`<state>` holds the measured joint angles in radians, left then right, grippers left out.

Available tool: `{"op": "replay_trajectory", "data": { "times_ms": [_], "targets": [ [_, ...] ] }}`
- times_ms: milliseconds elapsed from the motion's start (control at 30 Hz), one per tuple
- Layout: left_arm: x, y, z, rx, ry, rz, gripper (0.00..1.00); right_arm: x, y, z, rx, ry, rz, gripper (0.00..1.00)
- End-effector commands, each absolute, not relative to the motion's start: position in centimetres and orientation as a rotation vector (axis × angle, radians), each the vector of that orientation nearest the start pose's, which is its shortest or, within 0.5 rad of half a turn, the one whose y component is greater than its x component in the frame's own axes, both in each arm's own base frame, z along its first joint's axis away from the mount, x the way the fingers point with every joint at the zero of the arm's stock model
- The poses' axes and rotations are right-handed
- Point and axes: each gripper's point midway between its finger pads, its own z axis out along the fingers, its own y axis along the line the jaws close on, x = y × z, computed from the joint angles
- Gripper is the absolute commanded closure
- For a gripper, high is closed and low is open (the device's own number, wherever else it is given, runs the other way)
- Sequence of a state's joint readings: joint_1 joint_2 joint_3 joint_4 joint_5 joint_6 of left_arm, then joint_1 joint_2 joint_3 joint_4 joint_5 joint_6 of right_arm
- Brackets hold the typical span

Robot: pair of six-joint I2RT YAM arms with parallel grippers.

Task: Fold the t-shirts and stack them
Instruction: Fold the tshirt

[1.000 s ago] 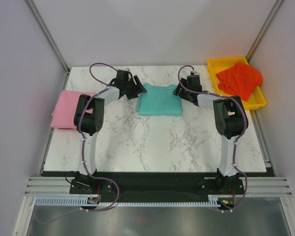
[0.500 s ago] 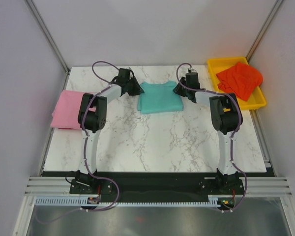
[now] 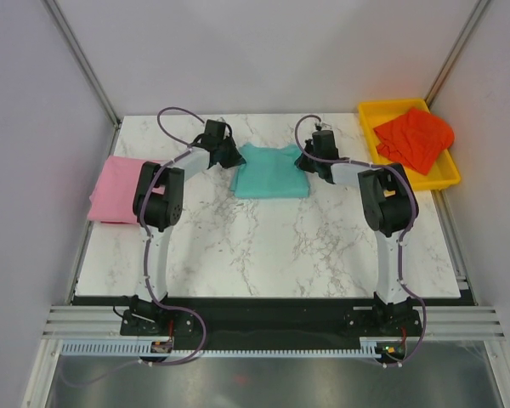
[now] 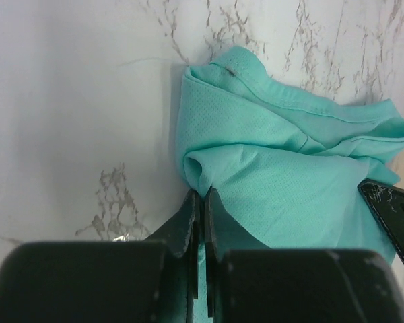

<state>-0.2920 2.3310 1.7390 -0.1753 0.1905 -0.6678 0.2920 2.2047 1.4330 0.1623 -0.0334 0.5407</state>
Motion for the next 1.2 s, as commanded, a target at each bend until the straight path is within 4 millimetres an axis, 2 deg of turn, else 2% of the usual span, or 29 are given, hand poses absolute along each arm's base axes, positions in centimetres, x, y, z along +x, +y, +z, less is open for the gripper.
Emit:
{"op": "replay_trajectory", "data": {
  "times_ms": [0, 33, 167, 200, 233, 267, 300, 333, 367, 400, 433, 467, 500, 533, 600, 667, 700, 767, 800, 833, 867, 900, 1000, 1033, 1100, 1167],
  "targets": [
    [53.5, -21.0, 3.2, -0.344, 2.401, -0.556, 0.98, 53.3, 18.5, 4.4, 0.247, 2.197, 0.447, 1.00],
    [53.5, -20.8, 4.0, -0.348, 2.383, -0.549, 0.98, 53.1, 18.1, 4.6, 0.257, 2.196, 0.428, 1.00],
    [52.4, -20.7, 3.9, -0.341, 2.392, -0.557, 0.97, 51.9, 16.3, 4.7, 0.324, 2.195, 0.349, 1.00],
    [52.1, -20.6, 3.9, -0.340, 2.401, -0.559, 0.90, 51.6, 16.2, 4.3, 0.331, 2.205, 0.342, 1.00],
    [51.6, -20.2, 3.9, -0.348, 2.403, -0.541, 0.65, 51.1, 16.2, 3.8, 0.336, 2.220, 0.344, 1.00],
    [51.2, -19.9, 4.0, -0.357, 2.403, -0.524, 0.52, 50.9, 16.1, 3.8, 0.342, 2.222, 0.346, 1.00],
    [50.9, -19.4, 4.4, -0.361, 2.395, -0.504, 0.45, 50.6, 16.1, 3.7, 0.349, 2.229, 0.353, 1.00],
    [50.1, -18.3, 3.7, -0.377, 2.404, -0.437, 0.36, 50.2, 15.9, 3.3, 0.354, 2.239, 0.351, 1.00],
    [50.0, -17.9, 5.9, -0.366, 2.358, -0.414, 0.32, 50.1, 15.8, 3.6, 0.359, 2.236, 0.355, 1.00],
    [49.6, -17.4, 6.5, -0.363, 2.345, -0.384, 0.29, 50.1, 15.7, 3.6, 0.365, 2.234, 0.359, 1.00],
    [48.8, -16.5, 6.3, -0.370, 2.346, -0.322, 0.12, 50.0, 15.7, 3.5, 0.367, 2.240, 0.370, 1.00],
    [48.4, -16.3, 8.5, -0.339, 2.307, -0.296, 0.03, 50.1, 15.6, 3.4, 0.368, 2.242, 0.374, 1.00],
    [47.8, -15.8, 8.8, -0.334, 2.303, -0.248, 0.00, 50.1, 15.6, 3.3, 0.372, 2.244, 0.380, 1.00],
    [46.9, -14.5, 8.8, -0.348, 2.307, -0.154, 0.00, 50.3, 15.7, 3.4, 0.373, 2.244, 0.393, 1.00],
    [45.8, -12.8, 10.2, -0.350, 2.290, -0.035, 0.00, 50.4, 15.8, 2.7, 0.375, 2.259, 0.401, 1.00],
    [44.4, -11.8, 10.5, -0.338, 2.325, 0.054, 0.00, 50.3, 16.2, 2.1, 0.382, 2.276, 0.426, 1.00],
    [44.1, -11.0, 11.2, -0.336, 2.306, 0.118, 0.00, 50.3, 16.3, 1.9, 0.385, 2.280, 0.437, 1.00],
    [43.0, -10.7, 11.7, -0.265, 2.316, 0.238, 0.00, 50.3, 16.7, 1.9, 0.382, 2.285, 0.454, 1.00],
    [42.8, -9.5, 12.2, -0.260, 2.290, 0.356, 0.00, 50.3, 16.7, 1.8, 0.383, 2.287, 0.456, 1.00],
    [42.9, -9.3, 13.0, -0.226, 2.276, 0.418, 0.00, 50.3, 16.7, 1.9, 0.382, 2.287, 0.454, 1.00],
    [42.1, -8.8, 12.9, -0.190, 2.301, 0.505, 0.00, 50.1, 17.0, 2.0, 0.372, 2.293, 0.484, 1.00],
    [41.9, -7.6, 13.5, -0.200, 2.276, 0.607, 0.00, 50.0, 17.2, 2.0, 0.369, 2.296, 0.492, 1.00],
    [41.6, -6.1, 13.6, -0.215, 2.294, 0.778, 0.00, 49.8, 17.4, 1.9, 0.368, 2.302, 0.509, 1.00],
    [41.4, -5.6, 12.8, -0.245, 2.297, 0.836, 0.00, 49.8, 17.5, 1.9, 0.368, 2.302, 0.513, 1.00],
    [40.9, -4.4, 13.3, -0.249, 2.280, 0.966, 0.00, 49.7, 17.6, 1.7, 0.369, 2.312, 0.520, 1.00],
    [41.4, -4.3, 13.5, -0.205, 2.268, 1.017, 0.01, 49.5, 17.7, 1.7, 0.370, 2.315, 0.532, 1.00]
  ]
}}
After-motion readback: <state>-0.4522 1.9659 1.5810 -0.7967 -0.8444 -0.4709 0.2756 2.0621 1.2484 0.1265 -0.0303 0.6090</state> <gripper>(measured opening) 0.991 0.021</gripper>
